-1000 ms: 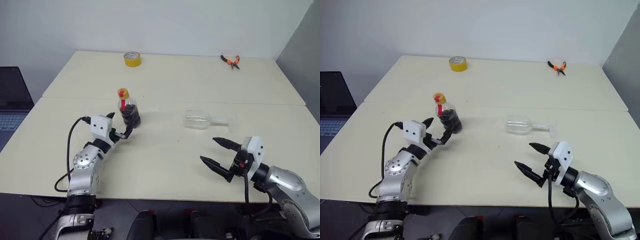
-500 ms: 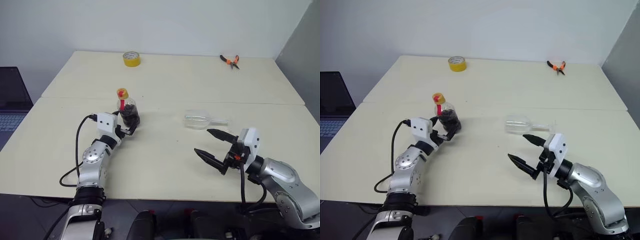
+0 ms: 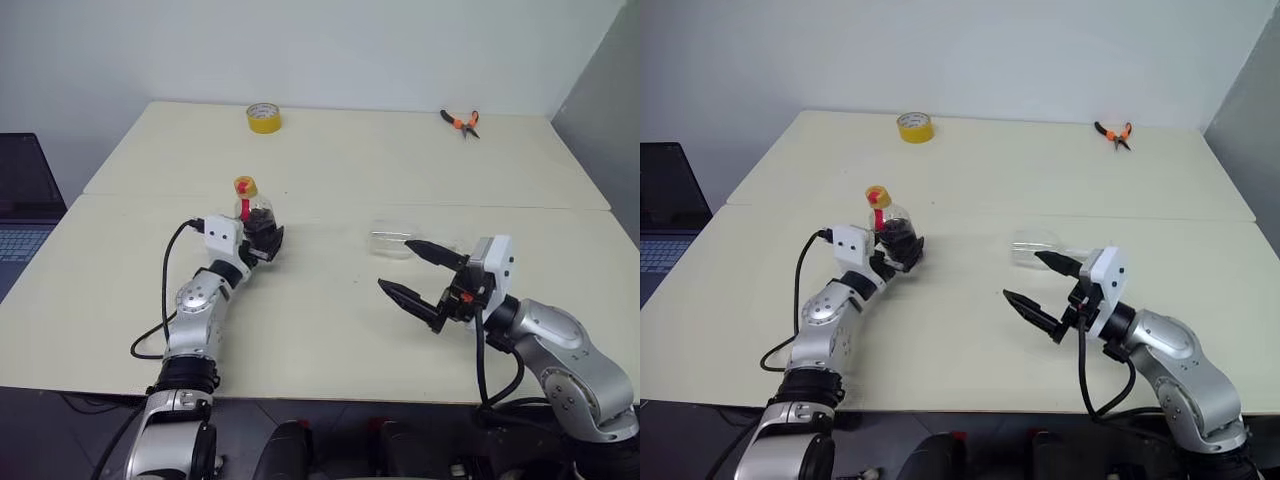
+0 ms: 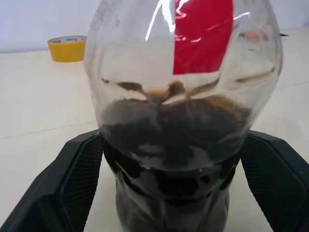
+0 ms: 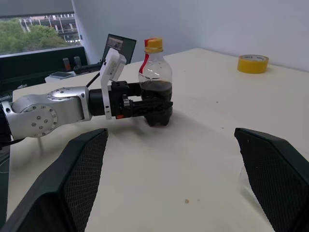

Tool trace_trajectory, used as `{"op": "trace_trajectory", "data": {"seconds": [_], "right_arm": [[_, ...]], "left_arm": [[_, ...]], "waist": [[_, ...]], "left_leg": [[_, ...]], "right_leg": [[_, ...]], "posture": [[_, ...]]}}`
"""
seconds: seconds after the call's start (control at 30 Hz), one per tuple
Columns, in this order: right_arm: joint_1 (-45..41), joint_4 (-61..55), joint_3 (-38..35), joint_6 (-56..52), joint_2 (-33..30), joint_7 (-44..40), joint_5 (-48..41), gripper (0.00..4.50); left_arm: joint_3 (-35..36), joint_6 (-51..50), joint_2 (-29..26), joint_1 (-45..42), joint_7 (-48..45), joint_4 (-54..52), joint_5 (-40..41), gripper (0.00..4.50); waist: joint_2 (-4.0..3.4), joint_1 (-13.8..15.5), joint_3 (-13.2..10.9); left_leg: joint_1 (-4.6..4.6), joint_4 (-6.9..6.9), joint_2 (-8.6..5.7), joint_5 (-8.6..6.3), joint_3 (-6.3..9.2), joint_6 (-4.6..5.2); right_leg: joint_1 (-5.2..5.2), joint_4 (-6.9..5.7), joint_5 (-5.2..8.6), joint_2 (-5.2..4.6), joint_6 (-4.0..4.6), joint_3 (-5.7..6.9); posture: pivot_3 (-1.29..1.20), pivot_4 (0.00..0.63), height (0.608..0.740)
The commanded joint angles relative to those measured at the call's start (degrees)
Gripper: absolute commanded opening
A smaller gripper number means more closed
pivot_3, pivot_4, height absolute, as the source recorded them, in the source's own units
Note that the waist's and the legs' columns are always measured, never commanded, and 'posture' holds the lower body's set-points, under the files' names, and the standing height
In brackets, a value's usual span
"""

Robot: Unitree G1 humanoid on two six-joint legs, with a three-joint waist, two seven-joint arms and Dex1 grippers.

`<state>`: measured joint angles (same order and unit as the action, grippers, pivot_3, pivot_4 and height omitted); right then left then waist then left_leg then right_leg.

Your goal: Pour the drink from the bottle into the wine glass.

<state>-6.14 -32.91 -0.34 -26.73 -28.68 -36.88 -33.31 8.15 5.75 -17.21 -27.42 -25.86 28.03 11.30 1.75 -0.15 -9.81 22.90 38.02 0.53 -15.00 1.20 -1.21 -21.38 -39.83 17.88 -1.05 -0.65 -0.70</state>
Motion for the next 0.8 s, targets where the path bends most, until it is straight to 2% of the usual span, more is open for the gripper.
{"op": "trace_trajectory", "data": {"seconds": [0.03, 0.3, 0.6, 0.7, 0.8], "right_arm": [[-1.26, -1.89, -0.26, -0.09, 0.36, 0.39, -1.12, 4.50], [-1.40, -1.62, -0.05, -0.04, 0.86, 0.82, -0.82, 4.50], [-0.87, -1.85, -0.09, 0.07, 0.96, 1.23, -0.59, 4.50], [-0.91, -1.92, -0.23, 0.00, 0.87, 1.34, -0.62, 4.50], [-1.34, -2.18, -0.97, -0.81, 0.63, 2.10, -0.97, 4.50]], "left_arm": [[-0.30, 0.16, 0.63, -1.86, 0.29, 0.76, -0.25, 4.49], [-0.52, 0.91, 1.59, -3.75, -0.11, 2.32, -0.05, 4.49], [-0.03, 1.41, 1.56, -3.54, 0.66, 1.12, -0.06, 2.36], [-0.52, 0.73, 1.48, -2.36, 1.20, -1.36, -0.59, 2.01], [-2.01, -0.59, 1.33, 0.32, 0.20, -6.88, -0.80, 1.91]], "waist": [[0.00, 0.00, 0.00], [0.01, 0.00, -0.01], [0.01, 0.00, -0.01], [0.02, 0.00, -0.01], [0.02, -0.01, -0.01]], "left_leg": [[0.00, 0.00, 0.00, 0.00, 0.00, 0.00], [0.01, 0.00, 0.00, 0.00, 0.01, 0.00], [0.02, 0.00, 0.00, 0.00, 0.00, 0.00], [0.02, 0.00, 0.00, 0.00, 0.01, 0.00], [0.02, -0.01, 0.00, 0.00, 0.00, 0.00]], "right_leg": [[0.00, 0.00, 0.00, 0.00, 0.00, 0.01], [0.00, 0.01, 0.00, 0.00, 0.00, 0.01], [0.00, 0.03, 0.00, 0.00, 0.00, 0.00], [0.00, 0.02, 0.00, 0.00, 0.00, 0.00], [-0.01, 0.05, 0.00, 0.00, 0.00, -0.02]], "posture": [[0.00, 0.150, 0.740], [0.00, 0.150, 0.740], [0.00, 0.150, 0.740], [0.00, 0.150, 0.740], [0.00, 0.150, 0.740]]}}
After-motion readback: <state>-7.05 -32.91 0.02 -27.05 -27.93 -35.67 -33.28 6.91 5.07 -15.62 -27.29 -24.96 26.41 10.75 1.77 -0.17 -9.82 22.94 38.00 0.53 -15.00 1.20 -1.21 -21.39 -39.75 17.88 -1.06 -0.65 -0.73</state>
